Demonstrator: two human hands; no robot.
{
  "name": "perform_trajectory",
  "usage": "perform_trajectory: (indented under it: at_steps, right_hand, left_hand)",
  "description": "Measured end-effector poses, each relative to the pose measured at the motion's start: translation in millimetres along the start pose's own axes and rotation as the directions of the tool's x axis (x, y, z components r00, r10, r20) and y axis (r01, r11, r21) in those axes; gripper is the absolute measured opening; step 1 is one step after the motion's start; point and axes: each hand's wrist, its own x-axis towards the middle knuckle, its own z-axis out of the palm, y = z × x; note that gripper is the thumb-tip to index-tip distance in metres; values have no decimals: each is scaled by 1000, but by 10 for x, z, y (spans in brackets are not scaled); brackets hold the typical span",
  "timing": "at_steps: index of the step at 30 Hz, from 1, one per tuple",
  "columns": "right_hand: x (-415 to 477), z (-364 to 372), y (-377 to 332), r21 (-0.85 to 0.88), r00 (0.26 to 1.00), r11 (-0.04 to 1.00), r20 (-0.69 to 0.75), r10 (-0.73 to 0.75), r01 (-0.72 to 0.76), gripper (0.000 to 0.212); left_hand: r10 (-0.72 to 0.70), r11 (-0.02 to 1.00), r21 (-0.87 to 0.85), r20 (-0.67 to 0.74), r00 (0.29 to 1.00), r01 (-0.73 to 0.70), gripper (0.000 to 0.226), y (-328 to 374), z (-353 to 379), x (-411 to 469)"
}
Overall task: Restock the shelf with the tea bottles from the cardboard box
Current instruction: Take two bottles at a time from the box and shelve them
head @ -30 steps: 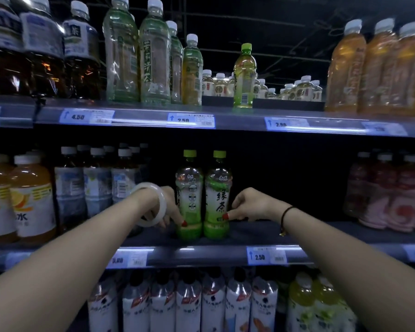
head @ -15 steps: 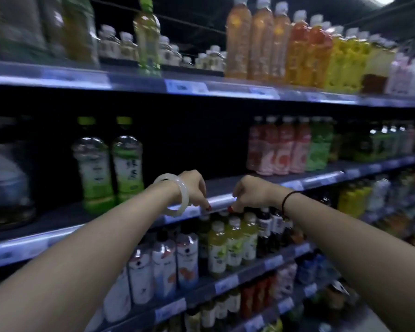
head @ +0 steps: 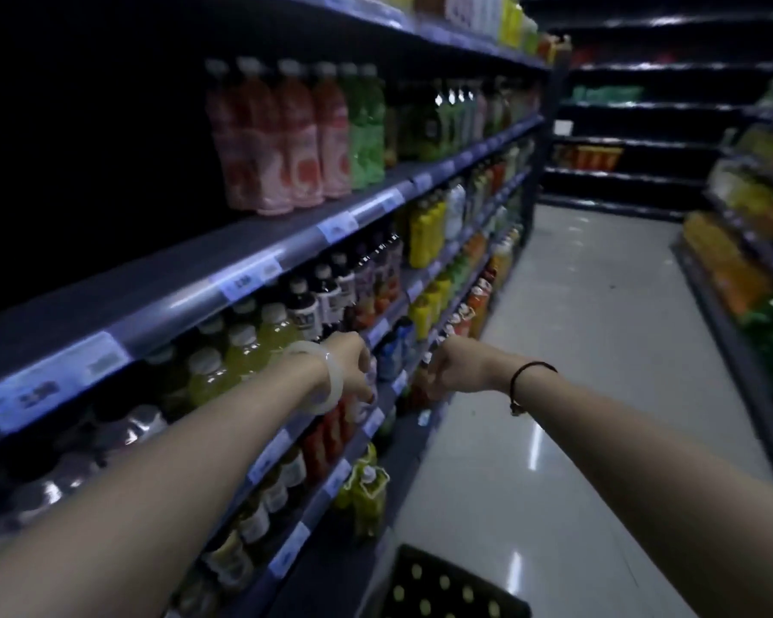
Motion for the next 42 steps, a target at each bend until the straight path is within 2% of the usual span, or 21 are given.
perform_trajectory:
  at_steps: [2, 6, 11, 16, 20, 29, 36, 40, 42]
  right_hand:
    - [-24, 154, 140, 19, 999, 999, -2, 46, -46, 29]
    - [-126, 476, 398, 28, 982, 982, -14, 186, -186, 48]
    - [-151, 881, 894, 144, 934, 923, 46, 353, -356, 61]
    - [-103, 1375, 1418, 206, 891, 867, 116, 438, -453, 65]
    - [-64, 1864, 1796, 211, 872, 847, 155, 464, -489, 64]
    - [177, 3222, 2607, 195, 855, 835, 197, 480, -514, 56]
    - [452, 4400, 3079, 195, 870, 851, 197, 452, -487, 38]
    - [621, 4995, 3365, 220, 882, 856, 175, 438, -469, 39]
    - [735, 5269, 3529, 216, 881, 855, 163, 445, -472, 36]
  left_hand:
    - [45, 999, 7, 68, 997, -46, 25, -13, 195, 169]
    - [135, 990, 15, 142, 981, -139, 25, 37, 627, 436]
    - [187, 982, -27, 223, 957, -185, 42, 239, 1149, 678]
    - [219, 976, -72, 288, 932, -207, 55, 373, 1819, 1028]
    - [230, 973, -95, 335, 914, -209, 61, 438, 2467, 1189]
    - [240, 971, -113, 390, 889, -213, 58, 233, 4008, 1547]
    - [252, 966, -56, 391, 885, -251, 43, -93, 5195, 1802]
    - [262, 964, -64, 381, 887, -257, 52, -285, 5794, 1978]
    - [267, 962, -53, 386, 883, -267, 49, -378, 6073, 2091]
